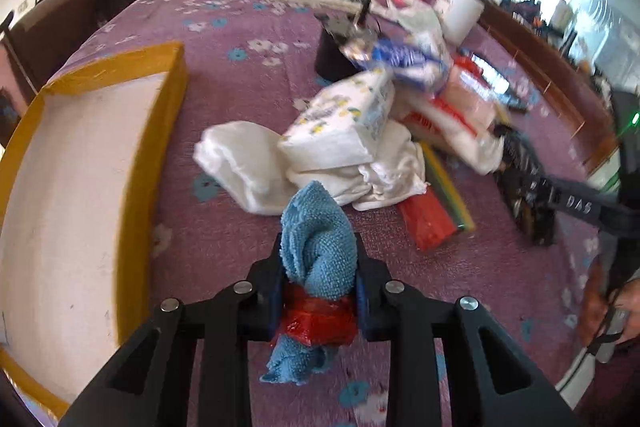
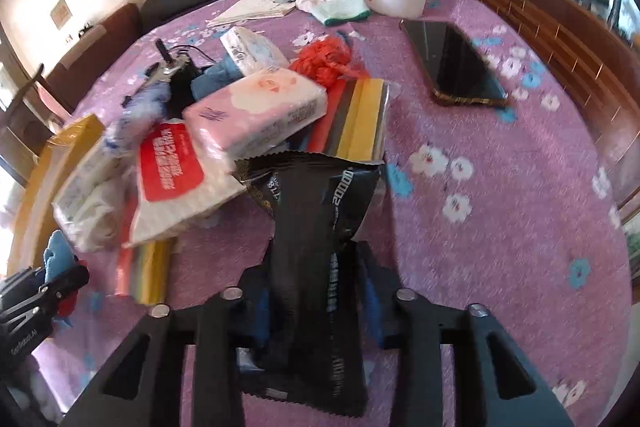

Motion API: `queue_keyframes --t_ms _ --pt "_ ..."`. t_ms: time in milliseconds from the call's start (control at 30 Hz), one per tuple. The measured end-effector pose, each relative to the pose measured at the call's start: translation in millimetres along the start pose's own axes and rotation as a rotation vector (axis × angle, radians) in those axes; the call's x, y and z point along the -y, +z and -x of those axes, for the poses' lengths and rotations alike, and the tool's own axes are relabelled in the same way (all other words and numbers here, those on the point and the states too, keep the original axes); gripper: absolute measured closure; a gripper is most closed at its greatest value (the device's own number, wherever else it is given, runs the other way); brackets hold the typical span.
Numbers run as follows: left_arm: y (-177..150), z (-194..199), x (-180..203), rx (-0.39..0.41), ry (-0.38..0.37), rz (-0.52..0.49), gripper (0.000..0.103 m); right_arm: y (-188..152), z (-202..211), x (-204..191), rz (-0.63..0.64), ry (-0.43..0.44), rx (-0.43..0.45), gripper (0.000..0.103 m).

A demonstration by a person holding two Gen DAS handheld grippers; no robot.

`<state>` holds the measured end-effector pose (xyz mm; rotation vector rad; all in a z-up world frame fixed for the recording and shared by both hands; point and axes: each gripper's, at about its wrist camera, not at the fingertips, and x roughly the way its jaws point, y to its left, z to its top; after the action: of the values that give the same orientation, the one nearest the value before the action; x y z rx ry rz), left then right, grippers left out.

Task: Organize soft objects
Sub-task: 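Carry both items over the yellow tray and open both tools to drop them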

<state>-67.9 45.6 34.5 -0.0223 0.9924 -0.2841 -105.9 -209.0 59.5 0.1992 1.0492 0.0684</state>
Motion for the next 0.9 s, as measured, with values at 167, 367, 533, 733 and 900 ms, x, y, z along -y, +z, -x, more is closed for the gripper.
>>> queue_keyframes --t_ms 167,367,533,733,900 --pt "-8.8 38.8 -18.3 0.063 -0.071 0.063 0.076 -13.4 26.8 -2.9 0.007 0.002 0.026 0.067" --pt "-16.6 86.1 -53.7 0.141 -0.101 0.142 0.076 -19.7 75.3 -17.4 0.033 0.001 0.105 0.067" --pt "-8.0 113.8 -92.7 0.184 -0.067 0.186 0.076 -4.3 103.3 -51.9 0.056 0.116 0.133 0.067" --pt "27.7 109.2 -145.4 0.173 -0.024 0.228 0.076 24.8 89.3 -128.5 0.099 0.328 0.073 0.067" --pt "70.9 65.5 -189.7 0.116 -0.061 0.313 0.076 59.1 39.1 -208.2 0.116 0.485 -0.019 0.066"
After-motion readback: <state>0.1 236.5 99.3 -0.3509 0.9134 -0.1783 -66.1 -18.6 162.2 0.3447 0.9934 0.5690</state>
